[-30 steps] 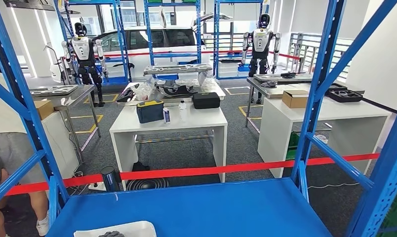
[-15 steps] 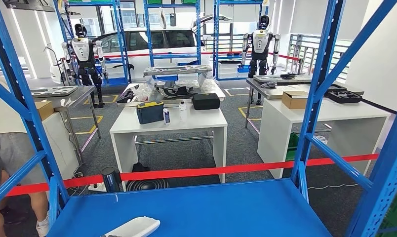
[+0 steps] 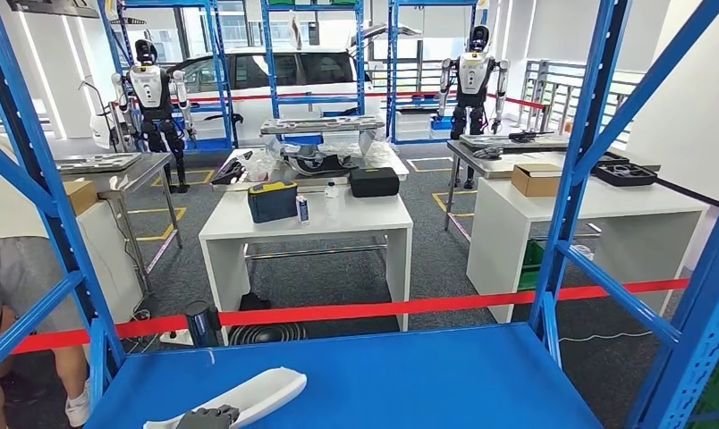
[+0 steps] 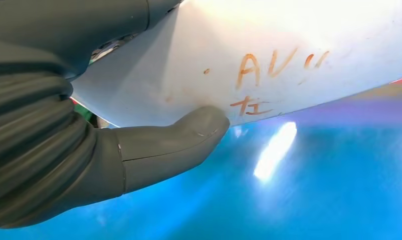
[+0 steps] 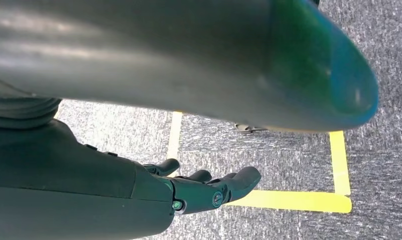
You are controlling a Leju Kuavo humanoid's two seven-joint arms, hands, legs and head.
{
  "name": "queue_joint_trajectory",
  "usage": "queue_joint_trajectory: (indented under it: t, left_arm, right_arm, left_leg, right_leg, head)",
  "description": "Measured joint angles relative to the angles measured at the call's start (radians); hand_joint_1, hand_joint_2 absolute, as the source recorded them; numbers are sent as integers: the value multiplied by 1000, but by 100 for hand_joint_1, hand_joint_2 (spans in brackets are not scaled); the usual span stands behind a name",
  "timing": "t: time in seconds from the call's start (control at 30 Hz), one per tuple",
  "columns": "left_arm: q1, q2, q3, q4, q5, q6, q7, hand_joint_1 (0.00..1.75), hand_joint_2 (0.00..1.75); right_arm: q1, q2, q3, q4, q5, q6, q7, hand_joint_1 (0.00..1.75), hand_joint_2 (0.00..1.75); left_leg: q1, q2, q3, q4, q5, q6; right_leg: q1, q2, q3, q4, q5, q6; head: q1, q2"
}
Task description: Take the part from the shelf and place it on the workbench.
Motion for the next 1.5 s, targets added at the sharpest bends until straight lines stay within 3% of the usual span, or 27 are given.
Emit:
queue_joint_trajectory:
  t: [0.27, 0.5, 0.63, 0.73, 0.8, 0.9, 0.93, 0.97, 1.0, 1.07, 1.13, 1.23, 1.3, 1.4, 1.43, 1.47, 1.5]
  left_arm:
    - [-38, -51, 36, -104, 48, 40, -50, 148, 175]
    - [-59, -64, 50, -259, 111, -34, -66, 148, 175]
    - [-61, -63, 52, -318, 157, -103, -80, 148, 175]
    - [-66, -58, 52, -380, 191, -162, -86, 148, 175]
    - [-75, -54, 51, -407, 200, -186, -85, 148, 175]
    - [-76, -51, 49, -419, 204, -202, -84, 148, 175]
    - [-74, -50, 48, -421, 204, -204, -84, 148, 175]
    - [-73, -49, 48, -421, 204, -205, -84, 148, 175]
    - [-72, -48, 47, -423, 204, -205, -84, 148, 175]
    - [-73, -46, 47, -428, 204, -205, -84, 148, 175]
    - [-73, -44, 46, -434, 204, -206, -85, 148, 175]
    - [-74, -42, 43, -435, 204, -204, -86, 148, 175]
    - [-74, -41, 39, -433, 203, -198, -88, 148, 175]
    - [-74, -39, 25, -431, 199, -190, -89, 148, 175]
    - [-72, -38, 20, -432, 199, -190, -88, 148, 175]
    - [-71, -36, 15, -434, 198, -192, -84, 148, 175]
    - [-70, -33, 9, -439, 197, -196, -80, 148, 175]
  right_arm:
    - [-1, 1, -12, 0, 1, 0, 0, 0, 0]
    - [0, 6, -27, 0, 1, 0, 0, 0, 0]
    - [0, 14, -38, 0, 2, 0, -1, 0, 0]
    - [0, 19, -48, 0, 2, 0, -2, 0, 0]
    - [0, 19, -51, 0, 1, 0, -4, 0, 0]
    - [0, 19, -57, 0, 1, 1, -6, 0, 0]
    - [0, 19, -59, 0, 1, 1, -7, 0, 0]
    - [0, 19, -62, 0, 1, 1, -7, 0, 0]
    - [0, 19, -65, 0, 1, 1, -7, 0, 0]
    - [-1, 19, -67, 0, 1, 0, -7, 0, 0]
    - [-2, 21, -68, 0, 0, 0, -9, 0, 0]
    - [-5, 23, -71, 0, -3, 0, -20, 0, 0]
    - [-8, 23, -73, 0, -6, 0, -28, 0, 0]
    - [-10, 23, -76, 0, -5, 0, -35, 0, 0]
    - [-10, 23, -76, 0, -3, 0, -34, 0, 0]
    - [-10, 24, -76, 0, -1, 0, -31, 0, 0]
    - [-9, 24, -76, 0, 1, 0, -30, 0, 0]
  left_leg:
    - [0, 0, -1, 0, 0, 1]
    - [0, 0, -1, 0, -1, 1]
    - [-6, 0, -8, 7, -4, 13]
    - [-3, 2, -5, -5, 10, 22]
    - [4, 5, 3, -26, 28, 29]
    - [9, 9, -4, -32, 37, 33]
    - [9, 10, -8, -29, 37, 33]
    - [11, 11, -12, -23, 37, 32]
    - [14, 11, -17, -16, 35, 29]
    - [20, 11, -30, 3, 27, 15]
    - [20, 9, -43, 25, 20, -1]
    - [19, 5, -55, 40, 19, -17]
    - [22, 5, -72, 69, -9, -25]
    - [22, 6, -130, 226, -112, -29]
    - [22, 6, -144, 274, -133, -28]
    - [21, 6, -144, 295, -137, -25]
    - [19, 6, -127, 279, -123, -19]
  right_leg:
    - [0, 0, 0, -1, 1, 1]
    - [0, 0, 0, -1, 1, 1]
    - [-6, 0, 1, -5, 3, 7]
    - [-7, 0, 2, -10, 9, 17]
    - [-4, -1, -11, 18, -16, 24]
    - [-4, -3, -85, 188, -108, 31]
    - [-6, -3, -104, 234, -120, 35]
    - [-9, -3, -107, 246, -114, 39]
    - [-12, -4, -91, 218, -91, 43]
    - [-19, -6, -26, 102, -43, 53]
    - [-19, -1, 8, 38, -29, 45]
    - [-15, 4, -3, 39, -34, 12]
    - [-14, 3, -11, 38, -25, -6]
    - [-8, 1, -28, 36, -10, -22]
    - [-5, 0, -36, 36, -4, -25]
    - [-1, 0, -44, 36, 2, -26]
    - [2, 0, -52, 36, 9, -27]
  head:
    - [0, 0]
    - [0, 0]
    - [0, 0]
    - [0, 0]
    - [0, 0]
    - [0, 0]
    - [0, 0]
    - [0, 0]
    - [0, 0]
    - [0, 0]
    - [1, 0]
    - [0, 0]
    - [-1, 0]
    - [-2, 0]
    - [-2, 0]
    - [-2, 0]
    - [-2, 0]
